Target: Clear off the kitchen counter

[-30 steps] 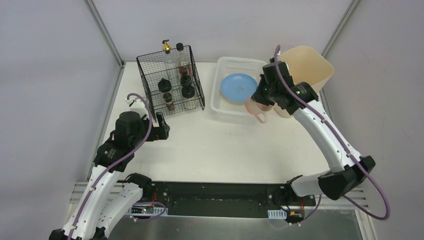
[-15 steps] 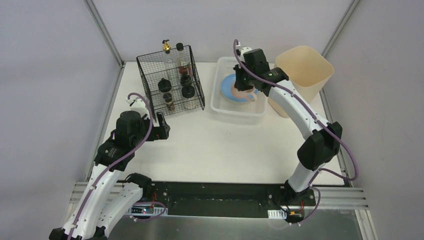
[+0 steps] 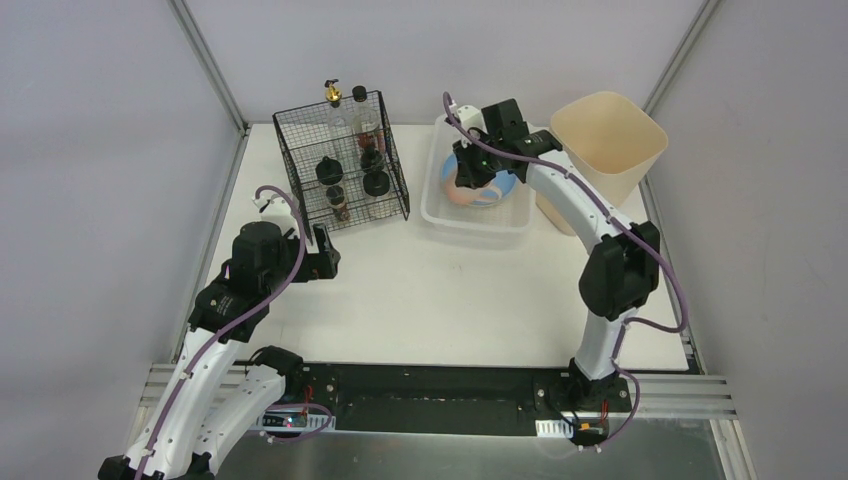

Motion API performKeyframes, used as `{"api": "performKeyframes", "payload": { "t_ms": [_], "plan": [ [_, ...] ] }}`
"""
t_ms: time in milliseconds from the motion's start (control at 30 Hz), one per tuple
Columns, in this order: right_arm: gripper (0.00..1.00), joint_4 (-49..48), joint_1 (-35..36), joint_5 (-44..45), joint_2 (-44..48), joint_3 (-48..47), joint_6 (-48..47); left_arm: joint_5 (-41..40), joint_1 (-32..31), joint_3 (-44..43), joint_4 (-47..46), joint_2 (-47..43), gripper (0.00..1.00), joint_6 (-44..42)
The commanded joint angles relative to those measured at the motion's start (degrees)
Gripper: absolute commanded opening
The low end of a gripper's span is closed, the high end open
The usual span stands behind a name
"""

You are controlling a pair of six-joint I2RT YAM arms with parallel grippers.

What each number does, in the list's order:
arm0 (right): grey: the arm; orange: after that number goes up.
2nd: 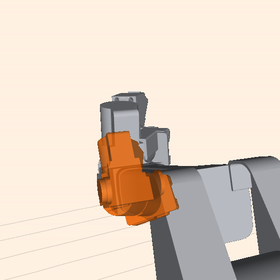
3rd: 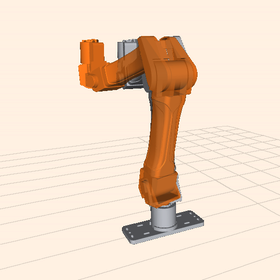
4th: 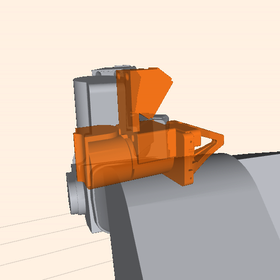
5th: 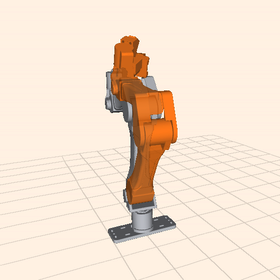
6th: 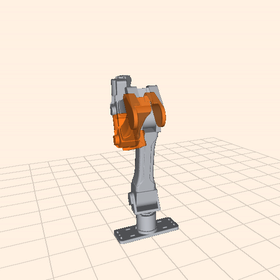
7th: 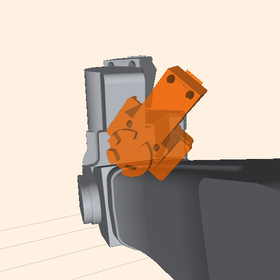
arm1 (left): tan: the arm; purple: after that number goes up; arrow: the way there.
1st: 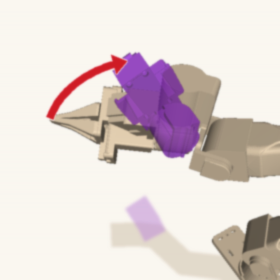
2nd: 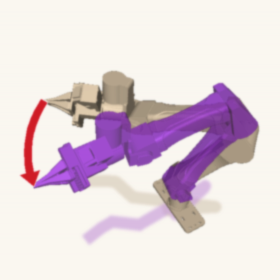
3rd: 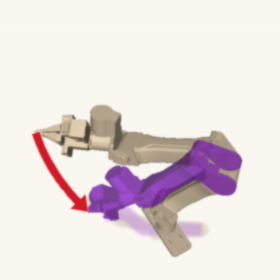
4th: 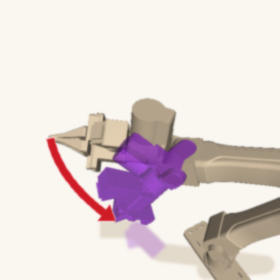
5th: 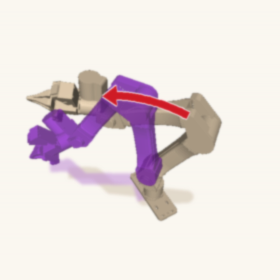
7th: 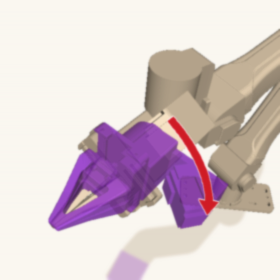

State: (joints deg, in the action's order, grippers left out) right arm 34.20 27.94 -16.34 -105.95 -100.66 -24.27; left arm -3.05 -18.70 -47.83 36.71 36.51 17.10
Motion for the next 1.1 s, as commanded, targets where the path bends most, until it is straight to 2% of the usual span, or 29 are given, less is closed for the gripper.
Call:
{"api": "performKeyframes", "payload": {
  "t_ms": [0,200,600,767,1067],
  "plan": [
    [0.0,1.27,-0.17,-7.88,-1.17,-6.43,-5.06,0.28,0.23,-0.47,0.03,-0.11,1.0,0.06],
    [0.0,7.35,-0.17,-10.75,-5.68,-9.6,-6.57,0.23,0.24,-0.43,0.03,-0.04,1.0,0.02],
    [0.0,8.04,-0.12,-9.6,-8.57,-6.62,-8.15,-0.05,0.22,-0.58,0.06,0.35,1.0,-0.05],
    [0.0,6.37,-0.14,-7.24,-9.5,-4.2,-7.41,0.03,0.24,-0.51,0.03,0.44,1.0,-0.07],
    [0.0,-1.39,0.42,2.0,-9.62,0.34,-3.55,0.24,0.24,-0.67,0.03,0.88,1.0,-0.05]
  ]
}}
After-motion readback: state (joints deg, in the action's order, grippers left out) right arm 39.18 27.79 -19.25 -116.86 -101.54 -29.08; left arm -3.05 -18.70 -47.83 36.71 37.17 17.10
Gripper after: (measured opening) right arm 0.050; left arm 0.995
